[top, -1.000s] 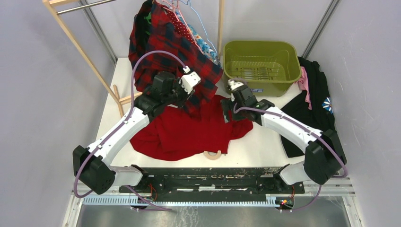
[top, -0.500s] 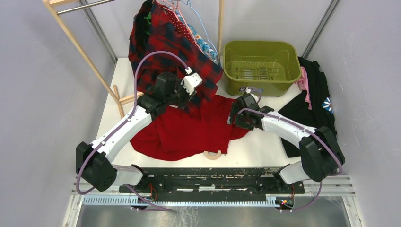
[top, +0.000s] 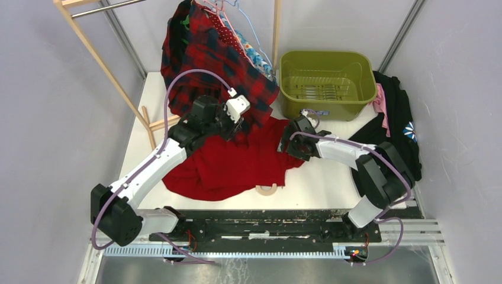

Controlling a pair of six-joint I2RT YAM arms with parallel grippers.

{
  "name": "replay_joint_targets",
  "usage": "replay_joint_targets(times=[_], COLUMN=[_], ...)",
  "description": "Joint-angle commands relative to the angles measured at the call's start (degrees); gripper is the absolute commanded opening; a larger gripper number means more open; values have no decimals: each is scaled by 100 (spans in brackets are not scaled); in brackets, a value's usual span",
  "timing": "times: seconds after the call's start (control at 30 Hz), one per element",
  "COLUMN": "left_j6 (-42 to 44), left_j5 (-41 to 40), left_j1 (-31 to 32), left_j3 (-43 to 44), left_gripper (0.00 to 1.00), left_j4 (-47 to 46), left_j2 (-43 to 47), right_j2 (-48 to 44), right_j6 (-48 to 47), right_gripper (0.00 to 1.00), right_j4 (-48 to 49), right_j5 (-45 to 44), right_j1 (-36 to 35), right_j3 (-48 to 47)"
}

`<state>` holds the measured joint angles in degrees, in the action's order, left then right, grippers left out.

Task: Remove the skirt from the hanger
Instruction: Pick up the hanger at the center of the board.

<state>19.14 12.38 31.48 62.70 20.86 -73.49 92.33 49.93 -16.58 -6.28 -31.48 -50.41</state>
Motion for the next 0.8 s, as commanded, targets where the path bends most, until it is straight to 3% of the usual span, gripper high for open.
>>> replay_joint_targets(times=[0.0, 0.27, 0.43, 0.47, 0.53, 0.57, 0.77], left_j6=[-163, -221, -201, -179, -133, -111, -4], left_j5=[13, -63, -164, -170, -213, -218, -189], left_j1=[-2, -2, -1, -2, -2, -2, -2], left_j3=[-60, -98, -161, -154, -144, -144, -28], left_gripper=[37, 37, 37, 37, 37, 38, 37], left_j4=[-210, -24, 76, 96, 121, 132, 165], left_j2=[397, 663, 773, 783, 784, 776, 647], right_j2=[524, 1465, 1755, 1794, 1878, 1922, 1404], right_j6=[112, 281, 289, 287, 241, 239, -617], right_gripper=[85, 79, 58, 47, 12, 2, 1], right_j4=[807, 1068, 1249, 1318, 1458, 1472, 748], right_j5=[4, 204, 284, 345, 556, 683, 966], right_j1=[-15, 3, 2, 9, 25, 32, 39], right_j3=[-341, -1057, -1185, -1169, -1132, -1126, -1370])
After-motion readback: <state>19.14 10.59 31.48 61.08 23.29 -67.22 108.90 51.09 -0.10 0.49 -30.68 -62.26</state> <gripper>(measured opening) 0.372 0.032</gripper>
